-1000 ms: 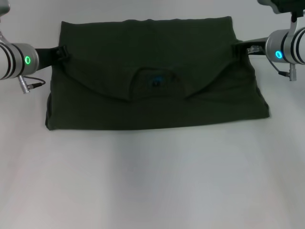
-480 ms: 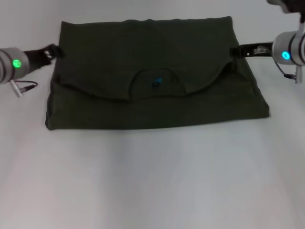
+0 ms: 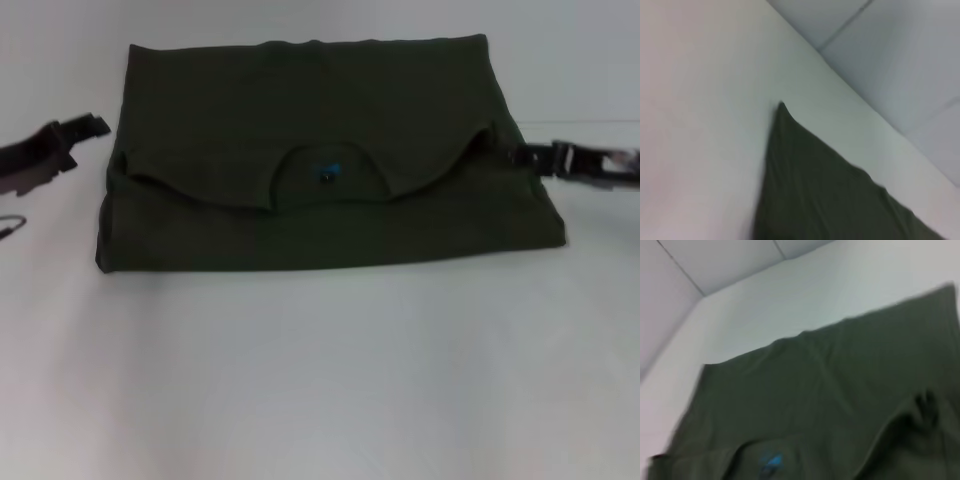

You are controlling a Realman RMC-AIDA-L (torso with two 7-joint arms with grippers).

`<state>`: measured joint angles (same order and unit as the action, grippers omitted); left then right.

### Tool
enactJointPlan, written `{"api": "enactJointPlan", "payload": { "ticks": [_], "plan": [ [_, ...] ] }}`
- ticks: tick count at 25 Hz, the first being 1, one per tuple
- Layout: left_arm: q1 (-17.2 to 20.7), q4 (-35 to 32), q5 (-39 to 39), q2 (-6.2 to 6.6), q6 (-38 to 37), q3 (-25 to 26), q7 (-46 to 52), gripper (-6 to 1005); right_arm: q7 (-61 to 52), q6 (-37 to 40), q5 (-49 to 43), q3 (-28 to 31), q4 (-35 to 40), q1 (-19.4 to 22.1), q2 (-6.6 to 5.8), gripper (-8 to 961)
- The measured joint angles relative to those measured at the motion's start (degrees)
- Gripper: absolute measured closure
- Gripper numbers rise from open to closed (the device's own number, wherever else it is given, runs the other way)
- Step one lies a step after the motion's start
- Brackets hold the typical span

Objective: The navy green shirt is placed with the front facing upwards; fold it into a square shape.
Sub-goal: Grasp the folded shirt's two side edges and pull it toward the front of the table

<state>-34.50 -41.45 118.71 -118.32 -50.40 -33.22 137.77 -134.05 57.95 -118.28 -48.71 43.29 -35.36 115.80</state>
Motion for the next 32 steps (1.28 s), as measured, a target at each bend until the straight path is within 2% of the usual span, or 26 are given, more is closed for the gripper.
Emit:
{"api": "enactJointPlan", "payload": {
  "ticks": [2, 5, 7, 16, 24, 32],
  "plan": [
    [1.14, -0.07, -0.58, 0.16, -4.06, 0.05, -4.49, 233, 1.86, 3.79, 3.98, 0.89, -0.77, 2.69, -0.48, 187],
    [2.34, -0.06, -0.52, 0.11, -8.85, 0.08, -13.49, 218, 5.32, 9.72, 8.33, 4.39, -2.97, 5.12, -0.86, 187],
    [3.02, -0.16, -0.19, -0.09, -9.52, 0.08, -16.85, 214, 7.22, 13.62, 9.20, 7.71, -3.99, 6.29, -1.02, 188],
    [4.18, 1.52, 3.15, -0.89, -8.44, -0.79, -19.18, 222, 8.31, 14.59, 9.14, 8.61, -6.38, 6.45, -1.95, 191],
    [4.34, 2.58, 5.94, -1.81, -4.71, -1.39, -19.22, 229, 8.34, 14.26, 9.45, 8.73, -6.90, 6.23, -2.11, 193],
    [4.45, 2.21, 6.18, -2.45, -6.70, -1.41, -20.59, 236, 8.19, 14.78, 9.51, 9.64, -6.90, 6.07, -2.14, 192]
  ]
}}
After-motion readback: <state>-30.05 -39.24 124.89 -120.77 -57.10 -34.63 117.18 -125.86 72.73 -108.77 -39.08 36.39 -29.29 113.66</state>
